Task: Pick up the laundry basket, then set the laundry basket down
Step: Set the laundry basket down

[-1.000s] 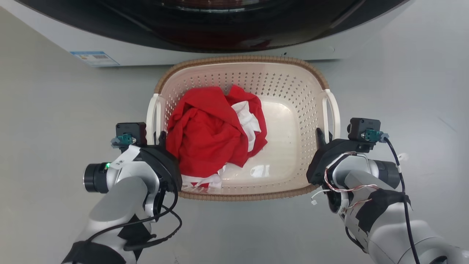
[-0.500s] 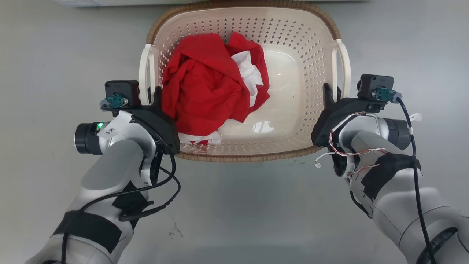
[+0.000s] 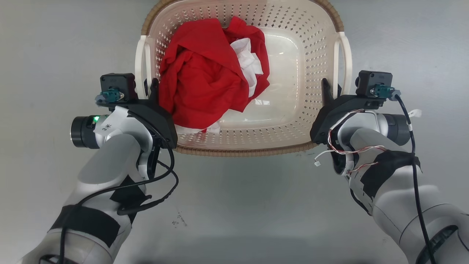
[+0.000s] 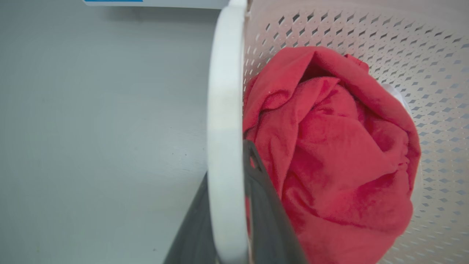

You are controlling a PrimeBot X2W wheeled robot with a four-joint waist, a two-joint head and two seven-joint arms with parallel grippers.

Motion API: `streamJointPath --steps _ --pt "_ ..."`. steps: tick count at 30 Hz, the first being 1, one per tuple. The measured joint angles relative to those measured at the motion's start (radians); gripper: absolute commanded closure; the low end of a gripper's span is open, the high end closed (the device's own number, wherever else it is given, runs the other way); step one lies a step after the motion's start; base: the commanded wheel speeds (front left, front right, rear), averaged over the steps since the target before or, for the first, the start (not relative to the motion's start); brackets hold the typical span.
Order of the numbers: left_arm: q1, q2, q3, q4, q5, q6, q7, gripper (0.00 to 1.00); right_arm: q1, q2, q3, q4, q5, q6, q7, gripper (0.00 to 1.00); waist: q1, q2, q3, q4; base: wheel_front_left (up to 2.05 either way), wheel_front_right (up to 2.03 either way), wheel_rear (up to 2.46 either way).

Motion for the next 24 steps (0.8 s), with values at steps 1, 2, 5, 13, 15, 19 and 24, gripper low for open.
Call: streamJointPath --steps 1,2,5,13,15,19,24 --pt "-0.001 -0.001 0.0 0.002 0.0 0.0 -0.001 1.0 -0.001 0.0 0.0 0.0 0.0 0.0 0.0 0.89 0.0 0.0 -0.001 0.001 0.0 0.0 0.0" --pt "-0.001 -0.001 0.0 0.005 0.0 0.0 -0.001 1.0 -0.002 0.0 0.001 0.0 -0.001 0.0 -0.001 0.74 0.0 0.0 -0.002 0.001 0.0 0.0 0.0" --pt "-0.001 -0.002 0.001 0.016 0.0 -0.001 -0.006 1.0 -0.002 0.0 0.004 0.0 -0.003 0.0 -0.008 0.0 0.0 0.0 -0.005 0.003 0.0 0.0 0.0" --pt "-0.002 -0.001 0.006 0.039 0.004 0.0 -0.015 0.0 -0.005 0.0 0.007 -0.005 -0.007 0.0 -0.008 0.0 0.0 0.0 -0.021 0.003 0.0 0.0 0.0" --pt "-0.003 -0.002 0.009 0.042 0.004 0.0 -0.019 0.0 -0.005 0.0 0.007 0.001 -0.007 0.0 -0.008 0.0 0.0 0.0 -0.028 0.003 0.0 0.0 0.0" --pt "-0.003 -0.006 0.013 0.047 0.004 0.0 -0.026 0.0 -0.005 -0.001 0.007 0.005 -0.007 0.0 -0.009 0.0 0.0 0.0 -0.044 0.002 0.0 0.0 0.0" --pt "-0.002 -0.005 0.022 0.05 0.001 0.0 -0.036 0.0 -0.005 0.0 0.007 0.007 -0.009 0.0 -0.016 0.0 -0.0001 0.0 -0.068 -0.002 0.0 0.0 0.0"
